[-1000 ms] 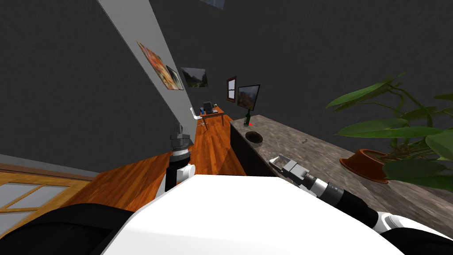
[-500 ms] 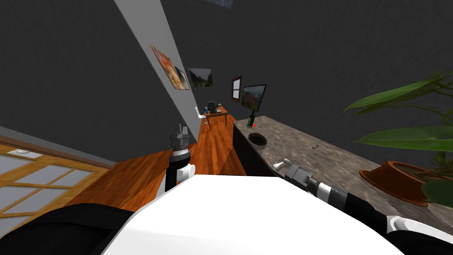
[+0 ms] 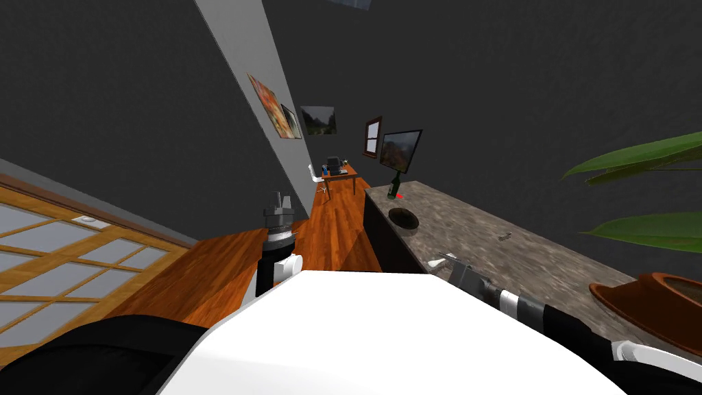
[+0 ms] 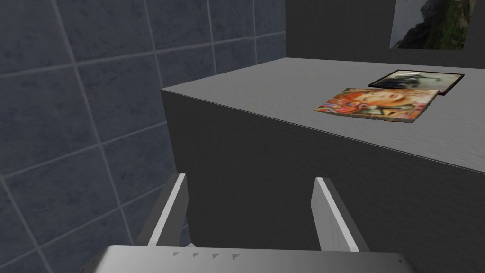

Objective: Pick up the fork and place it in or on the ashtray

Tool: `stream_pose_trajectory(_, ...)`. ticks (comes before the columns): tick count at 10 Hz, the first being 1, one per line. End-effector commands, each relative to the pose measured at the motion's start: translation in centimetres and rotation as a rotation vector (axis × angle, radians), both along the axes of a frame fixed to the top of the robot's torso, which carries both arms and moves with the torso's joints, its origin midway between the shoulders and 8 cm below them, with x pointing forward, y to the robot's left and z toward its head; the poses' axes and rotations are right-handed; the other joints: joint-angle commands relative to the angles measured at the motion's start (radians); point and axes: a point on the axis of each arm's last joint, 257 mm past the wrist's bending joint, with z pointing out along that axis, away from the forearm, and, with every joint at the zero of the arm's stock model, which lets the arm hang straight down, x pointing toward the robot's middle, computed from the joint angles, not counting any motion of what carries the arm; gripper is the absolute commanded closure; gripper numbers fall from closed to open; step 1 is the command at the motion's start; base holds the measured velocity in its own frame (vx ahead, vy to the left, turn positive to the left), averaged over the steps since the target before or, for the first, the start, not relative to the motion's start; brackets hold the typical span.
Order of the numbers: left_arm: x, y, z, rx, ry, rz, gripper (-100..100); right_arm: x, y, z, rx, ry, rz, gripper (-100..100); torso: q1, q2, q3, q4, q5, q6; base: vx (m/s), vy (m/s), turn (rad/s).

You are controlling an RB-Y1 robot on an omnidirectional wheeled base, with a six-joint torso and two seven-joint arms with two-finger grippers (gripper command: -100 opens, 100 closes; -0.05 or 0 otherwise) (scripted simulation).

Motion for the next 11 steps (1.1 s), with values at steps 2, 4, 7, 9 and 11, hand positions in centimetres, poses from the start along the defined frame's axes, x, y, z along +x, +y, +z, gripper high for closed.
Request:
stream_pose_trajectory(2,0.0,0.0,0.0,0.000,0.000,0.000,0,-1.7,-1.5,-1.8,-0.120,0.061,0.069,-100,0.000,0.000,0.000,0.000,0.000,-0.001,0.018,-0.037,0.217)
stream_pose_trajectory(4,0.0,0.0,0.0,0.000,0.000,0.000,0,-2.7,-2.3,-2.7,-0.192,0.088,0.115,-100,-0.001,0.000,0.000,0.000,0.000,0.000,0.013,-0.044,0.109)
stream_pose_trajectory(7,0.0,0.0,0.0,0.000,0.000,0.000,0,-4.4,-3.7,-4.1,-0.300,0.137,0.197,-100,-0.002,0.000,0.000,0.000,0.000,0.000,0.004,-0.050,0.146)
stream_pose_trajectory(9,0.0,0.0,0.0,0.000,0.000,0.000,0,-5.2,-4.4,-4.7,-0.351,0.159,0.239,-100,-0.001,-0.001,0.000,0.000,0.000,-0.001,0.015,-0.048,0.184)
stream_pose_trajectory(11,0.0,0.0,0.0,0.000,0.000,0.000,0,-6.5,-5.6,-5.6,-0.431,0.196,0.314,-100,-0.001,0.000,0.000,0.000,0.000,0.000,0.002,-0.043,0.160)
